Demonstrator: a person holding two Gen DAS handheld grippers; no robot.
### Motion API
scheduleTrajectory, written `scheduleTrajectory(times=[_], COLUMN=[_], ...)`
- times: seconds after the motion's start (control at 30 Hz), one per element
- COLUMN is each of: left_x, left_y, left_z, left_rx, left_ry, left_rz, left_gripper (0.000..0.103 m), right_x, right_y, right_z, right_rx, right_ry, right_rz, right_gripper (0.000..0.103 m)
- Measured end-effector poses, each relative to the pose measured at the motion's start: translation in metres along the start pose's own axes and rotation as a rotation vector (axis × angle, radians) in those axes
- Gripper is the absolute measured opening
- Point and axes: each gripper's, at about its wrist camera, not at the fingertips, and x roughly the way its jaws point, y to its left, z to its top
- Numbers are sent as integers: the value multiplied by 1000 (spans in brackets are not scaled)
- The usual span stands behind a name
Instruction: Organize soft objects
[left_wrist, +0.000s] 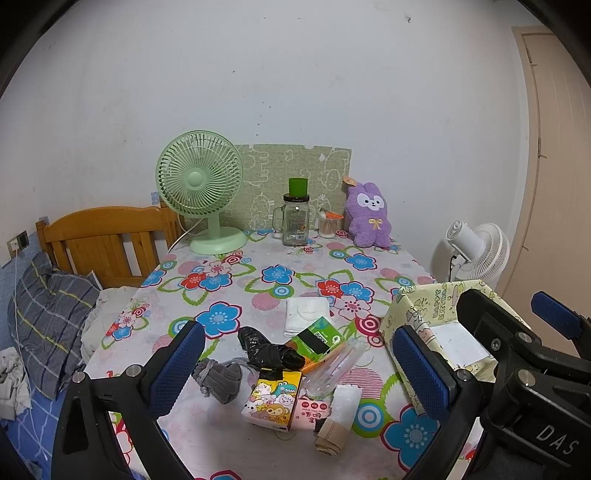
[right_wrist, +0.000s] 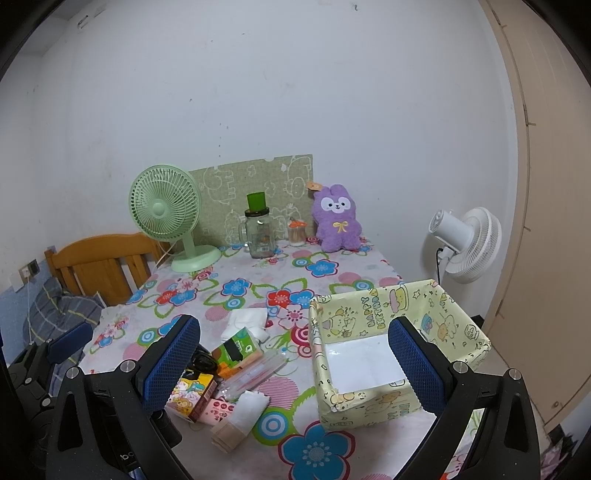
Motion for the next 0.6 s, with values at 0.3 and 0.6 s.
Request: scheduleTrajectory(times=[0.3, 0.6], left_x=[1, 8], left_y=[2, 14], left_z=[-1, -6], left_rx=[6, -3], left_ry=[0, 15], left_rz=[19, 24], left_gripper=[102, 100], right_x=[4, 15], right_y=[3, 12], right_z=[-2, -7], right_rx=[-3, -4], right_ry=[7, 24], right_rz=[3, 12], right_gripper=[103, 103])
